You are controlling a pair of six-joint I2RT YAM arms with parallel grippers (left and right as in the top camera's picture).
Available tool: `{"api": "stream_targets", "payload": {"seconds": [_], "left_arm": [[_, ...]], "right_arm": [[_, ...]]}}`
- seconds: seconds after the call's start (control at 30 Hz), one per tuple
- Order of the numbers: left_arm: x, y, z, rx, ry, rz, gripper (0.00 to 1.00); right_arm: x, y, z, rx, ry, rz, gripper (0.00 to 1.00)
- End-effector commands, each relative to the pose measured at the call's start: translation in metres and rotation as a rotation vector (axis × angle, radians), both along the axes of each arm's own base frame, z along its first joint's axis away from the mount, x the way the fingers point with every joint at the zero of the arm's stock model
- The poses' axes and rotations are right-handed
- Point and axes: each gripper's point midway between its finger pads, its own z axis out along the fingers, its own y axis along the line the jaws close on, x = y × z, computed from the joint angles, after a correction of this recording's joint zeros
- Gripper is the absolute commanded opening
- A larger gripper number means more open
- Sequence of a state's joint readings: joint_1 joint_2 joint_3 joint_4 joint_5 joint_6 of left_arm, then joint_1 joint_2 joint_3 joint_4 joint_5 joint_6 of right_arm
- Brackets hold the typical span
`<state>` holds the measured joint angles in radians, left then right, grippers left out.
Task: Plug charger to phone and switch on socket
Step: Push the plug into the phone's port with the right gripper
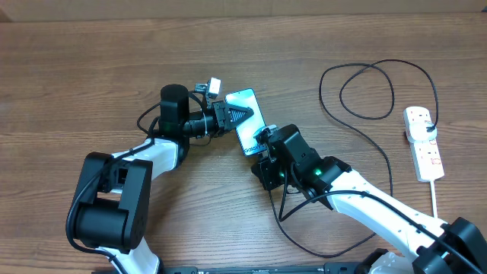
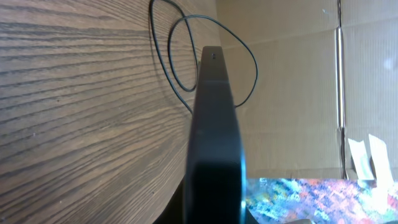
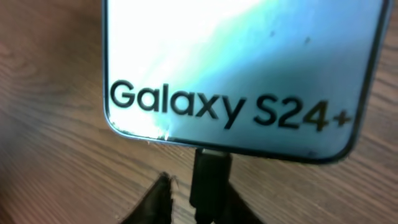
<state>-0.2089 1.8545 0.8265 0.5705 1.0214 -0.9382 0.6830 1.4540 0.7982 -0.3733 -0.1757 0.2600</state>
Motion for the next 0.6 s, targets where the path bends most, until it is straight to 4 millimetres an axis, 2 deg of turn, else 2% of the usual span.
{"api": "stream_targets", "payload": {"seconds": [0.0,0.1,0.57], "left_arm": [[-0.005,-0.001,0.006,-0.016,-0.049,-0.056,0.04],[-0.007,-0.002,0.007,-0.021,-0.051,-0.069,0.04],[-0.022,-0.015,0.010,-0.041,-0.064,-0.150,0.04]], "right_arm": [[0.007,-0.001,0.002,-0.014,-0.031,-0.019,0.13],[0.009,0.000,0.003,-0.010,-0.039,-0.021,0.04],[0.020,0.010,0.015,0.042,-0.099,-0.022,0.04]]}}
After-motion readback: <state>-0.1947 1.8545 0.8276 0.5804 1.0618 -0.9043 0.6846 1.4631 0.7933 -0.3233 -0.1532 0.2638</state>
